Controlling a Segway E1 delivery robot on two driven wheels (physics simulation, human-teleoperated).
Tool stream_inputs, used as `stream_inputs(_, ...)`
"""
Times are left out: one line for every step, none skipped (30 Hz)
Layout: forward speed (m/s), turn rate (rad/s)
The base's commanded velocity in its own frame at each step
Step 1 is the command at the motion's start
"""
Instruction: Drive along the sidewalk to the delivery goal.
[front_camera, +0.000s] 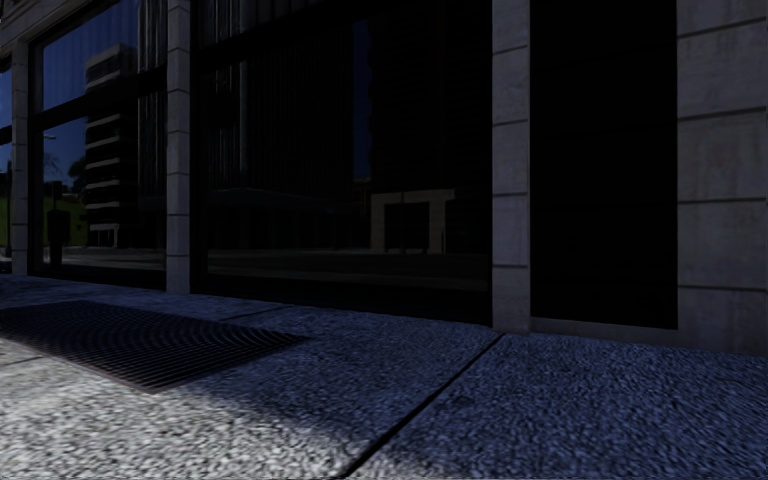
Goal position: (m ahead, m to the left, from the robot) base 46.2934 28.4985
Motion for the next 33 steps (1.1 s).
stream_inputs(1.39, 0.63)
stream_inputs(1.39, 0.66)
stream_inputs(1.39, 0.67)
stream_inputs(1.39, 0.67)
stream_inputs(1.39, 0.67)
stream_inputs(1.39, 0.67)
stream_inputs(1.39, 0.67)
stream_inputs(1.39, 0.67)
stream_inputs(1.39, 0.67)
stream_inputs(1.39, 0.67)
stream_inputs(1.39, 0.67)
stream_inputs(1.39, 0.67)
stream_inputs(1.39, 0.67)
stream_inputs(1.39, 0.67)
stream_inputs(1.62, 0.67)
stream_inputs(1.90, 0.67)
stream_inputs(1.97, 0.67)
stream_inputs(1.99, 0.67)
stream_inputs(1.99, 0.67)
stream_inputs(1.99, 0.67)
stream_inputs(2.00, 0.67)
stream_inputs(2.00, 0.67)
stream_inputs(2.00, 0.67)
stream_inputs(2.00, 0.67)
stream_inputs(2.00, 0.67)
stream_inputs(2.00, 0.67)
stream_inputs(2.00, 0.67)
stream_inputs(2.00, 0.67)
stream_inputs(2.00, 0.67)
stream_inputs(2.00, 0.67)
stream_inputs(2.00, 0.67)
stream_inputs(2.00, 0.67)
stream_inputs(2.00, 0.67)
